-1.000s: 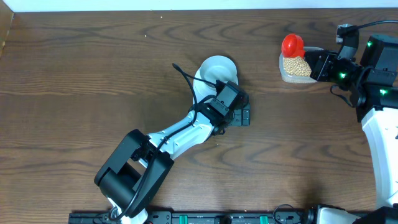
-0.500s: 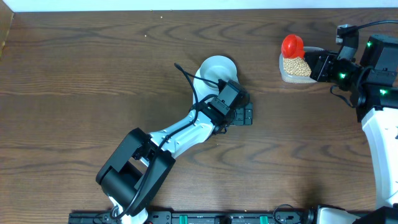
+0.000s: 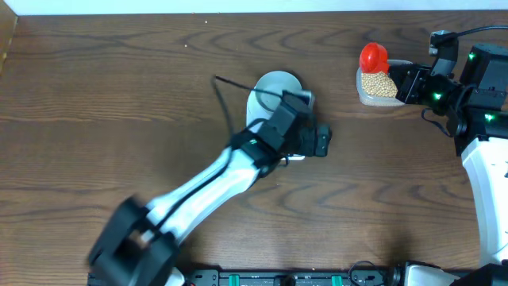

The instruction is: Scoop item into bowl and weigh 50g on scale

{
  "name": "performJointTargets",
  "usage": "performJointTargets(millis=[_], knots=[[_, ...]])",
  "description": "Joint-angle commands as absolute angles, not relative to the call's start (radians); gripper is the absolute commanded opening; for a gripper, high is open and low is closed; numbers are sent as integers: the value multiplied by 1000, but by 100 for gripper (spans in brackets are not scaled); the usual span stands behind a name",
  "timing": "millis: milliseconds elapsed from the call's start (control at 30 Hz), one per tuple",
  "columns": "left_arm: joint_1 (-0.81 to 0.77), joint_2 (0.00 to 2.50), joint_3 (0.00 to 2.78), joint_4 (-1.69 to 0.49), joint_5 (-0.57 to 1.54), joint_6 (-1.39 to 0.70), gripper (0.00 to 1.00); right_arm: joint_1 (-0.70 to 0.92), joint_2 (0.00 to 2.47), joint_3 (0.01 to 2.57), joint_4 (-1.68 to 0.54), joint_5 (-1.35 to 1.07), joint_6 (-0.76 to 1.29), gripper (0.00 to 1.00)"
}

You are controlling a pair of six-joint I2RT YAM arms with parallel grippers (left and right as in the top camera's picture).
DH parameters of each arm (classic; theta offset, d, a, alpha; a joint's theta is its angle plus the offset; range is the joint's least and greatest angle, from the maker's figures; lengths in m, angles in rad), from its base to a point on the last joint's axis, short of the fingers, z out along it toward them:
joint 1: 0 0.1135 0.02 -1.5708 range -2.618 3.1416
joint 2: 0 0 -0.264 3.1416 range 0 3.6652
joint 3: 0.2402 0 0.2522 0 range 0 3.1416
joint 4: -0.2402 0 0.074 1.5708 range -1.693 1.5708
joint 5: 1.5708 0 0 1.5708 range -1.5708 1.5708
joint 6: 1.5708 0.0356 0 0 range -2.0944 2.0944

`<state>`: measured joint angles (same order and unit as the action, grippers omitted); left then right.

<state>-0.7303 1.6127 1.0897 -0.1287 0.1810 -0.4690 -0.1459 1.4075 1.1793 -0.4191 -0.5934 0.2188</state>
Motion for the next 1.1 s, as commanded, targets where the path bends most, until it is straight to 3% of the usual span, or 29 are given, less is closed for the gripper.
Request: performJointTargets(millis=[0,333,600,900,1067], knots=[[-730,1454,1102,-163,127,-374,97,-149,1408,1196,-420,-593,212,1],[-728,1426,1102,-411,-157,-368,97,-149,1410,1196,-455,-580,200,1],[-651,1431,1102,-455,-168,-144,99,-149,1410,1196,-483,-522,185,1],[-430,1430,1102,-482,223,84,100,-149,1410,1196,-479,-521,185,1],[-395,1430,1102,-533,259,195,100,-149,1410,1196,-479,-499,186,1]])
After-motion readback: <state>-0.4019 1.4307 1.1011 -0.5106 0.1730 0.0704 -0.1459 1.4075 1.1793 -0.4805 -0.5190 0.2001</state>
